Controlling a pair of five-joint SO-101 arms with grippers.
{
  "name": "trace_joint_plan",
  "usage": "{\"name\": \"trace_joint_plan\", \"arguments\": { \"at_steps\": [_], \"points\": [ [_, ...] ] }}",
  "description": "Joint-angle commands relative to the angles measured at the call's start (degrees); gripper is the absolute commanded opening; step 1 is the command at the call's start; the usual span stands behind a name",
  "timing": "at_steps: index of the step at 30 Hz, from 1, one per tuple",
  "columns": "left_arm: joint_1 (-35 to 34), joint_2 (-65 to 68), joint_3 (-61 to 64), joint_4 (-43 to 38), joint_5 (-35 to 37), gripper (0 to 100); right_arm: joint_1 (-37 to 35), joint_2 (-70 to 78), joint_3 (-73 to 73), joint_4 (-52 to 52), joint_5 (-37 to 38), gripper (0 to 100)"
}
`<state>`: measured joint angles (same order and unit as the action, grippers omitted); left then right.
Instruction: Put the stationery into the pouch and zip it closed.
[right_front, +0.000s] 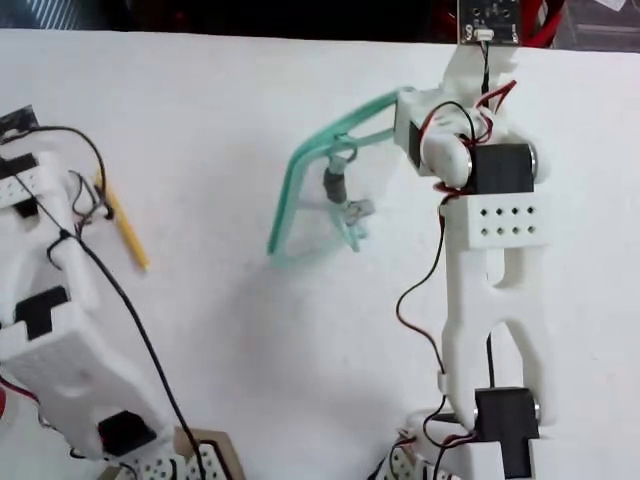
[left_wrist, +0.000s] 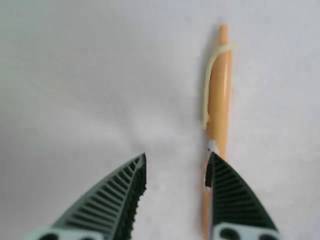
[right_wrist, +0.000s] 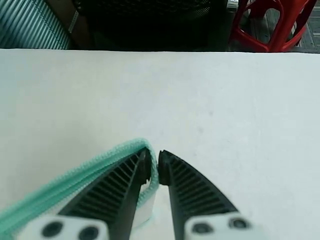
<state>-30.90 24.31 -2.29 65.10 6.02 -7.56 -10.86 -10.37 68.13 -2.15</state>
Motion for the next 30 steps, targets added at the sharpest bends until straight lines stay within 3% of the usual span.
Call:
{"name": "trace_joint_plan", "arguments": {
  "at_steps": [1, 6, 24, 30],
  "points": [
    [3.56, -0.31, -2.99, 1.49, 0.79, 20, 0.4, -0.31, -0.35, -0.66, 0.0, 1.9],
    [4.18, -0.48, -3.52, 2.11, 5.27, 20, 0.4, -0.57, -0.35, -0.66, 0.0, 1.9],
    [4.53, 5.85, -4.4, -2.29, 8.09, 20, 0.4, -0.48, -0.35, -0.66, 0.0, 1.9],
    [4.44, 6.02, -4.66, -2.2, 9.76, 7, 0.4, -0.4, -0.35, -0.66, 0.0, 1.9]
  ]
}}
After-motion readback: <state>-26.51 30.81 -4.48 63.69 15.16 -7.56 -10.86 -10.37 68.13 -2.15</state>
